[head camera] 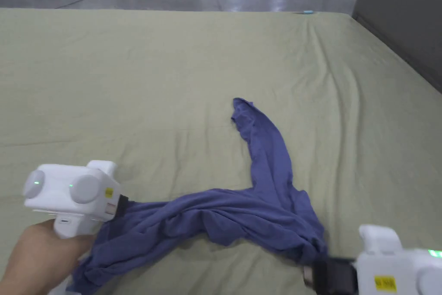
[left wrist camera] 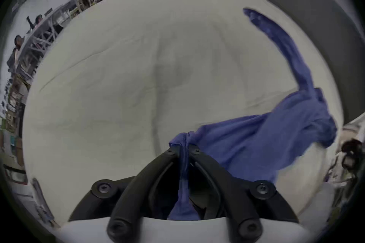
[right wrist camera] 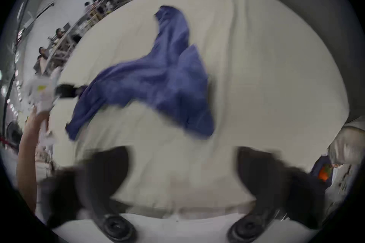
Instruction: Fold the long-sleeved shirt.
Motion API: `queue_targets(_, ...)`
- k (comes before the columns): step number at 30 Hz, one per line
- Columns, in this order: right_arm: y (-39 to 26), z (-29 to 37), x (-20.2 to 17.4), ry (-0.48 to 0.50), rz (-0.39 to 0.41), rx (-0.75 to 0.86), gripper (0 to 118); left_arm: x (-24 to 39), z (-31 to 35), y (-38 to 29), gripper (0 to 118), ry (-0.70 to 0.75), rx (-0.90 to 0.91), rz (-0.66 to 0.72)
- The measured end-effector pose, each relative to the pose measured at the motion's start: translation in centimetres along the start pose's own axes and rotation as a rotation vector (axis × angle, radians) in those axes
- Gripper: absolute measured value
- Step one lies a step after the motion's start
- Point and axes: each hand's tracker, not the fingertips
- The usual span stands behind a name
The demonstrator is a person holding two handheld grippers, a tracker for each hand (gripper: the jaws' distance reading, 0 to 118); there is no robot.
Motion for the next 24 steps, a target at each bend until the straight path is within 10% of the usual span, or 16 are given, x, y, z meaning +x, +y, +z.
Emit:
queue_targets(6,9.2,-6.3,2.3,0.046,-0.098,-0.084,115,0.3,7.3,1.2,1,-0.074,0.130,0.050)
queue_targets(8,10.0,-8.8,1.0,0.019,0.018,-0.162,83,-0.2,8.3,2.0,1,-0.080,0.145,0.048)
queue_targets(9,9.7,-9.9,0.1,-0.024,0.076,-0.207,46,-0.3,9.0,2.2,1,-0.085,0.156,0.060)
queue_targets(12,7.9,-10.6,-0.7,0.072,0.115,-0.193,15,-1.0,10.3,2.6,1,-0.100,0.178,0.087)
queue_targets(24,11.8,12.1,-2.6,0.036,0.342,0.268,9,-4.6,20.9,5.9,1,-0.194,0.339,0.215)
